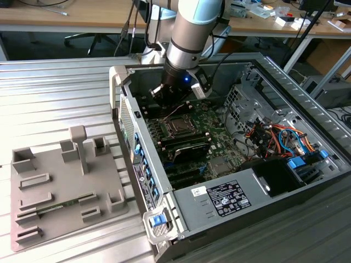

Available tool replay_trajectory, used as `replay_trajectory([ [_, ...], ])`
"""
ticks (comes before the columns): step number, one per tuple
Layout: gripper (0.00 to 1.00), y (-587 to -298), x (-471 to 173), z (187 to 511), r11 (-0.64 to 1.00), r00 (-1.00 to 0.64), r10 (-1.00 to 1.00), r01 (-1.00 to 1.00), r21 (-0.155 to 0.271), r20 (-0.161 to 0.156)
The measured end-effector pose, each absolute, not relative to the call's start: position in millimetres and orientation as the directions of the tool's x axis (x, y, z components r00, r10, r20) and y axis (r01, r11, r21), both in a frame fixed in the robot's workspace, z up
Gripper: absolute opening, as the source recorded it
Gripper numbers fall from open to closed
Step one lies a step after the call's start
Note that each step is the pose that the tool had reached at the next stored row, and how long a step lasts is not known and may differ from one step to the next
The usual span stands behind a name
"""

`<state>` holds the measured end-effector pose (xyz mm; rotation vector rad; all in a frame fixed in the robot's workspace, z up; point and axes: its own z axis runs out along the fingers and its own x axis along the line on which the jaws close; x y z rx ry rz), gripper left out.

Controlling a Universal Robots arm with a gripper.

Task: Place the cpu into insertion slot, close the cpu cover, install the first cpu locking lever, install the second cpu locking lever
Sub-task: 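Install the first cpu locking lever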

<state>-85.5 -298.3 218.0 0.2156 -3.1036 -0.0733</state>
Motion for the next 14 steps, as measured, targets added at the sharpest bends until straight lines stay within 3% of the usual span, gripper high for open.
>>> replay_trajectory([
  [14, 0.11, -297.8, -79.1, 206.1, 0.990, -0.990, -0.140, -0.138, 0.041, 0.027],
])
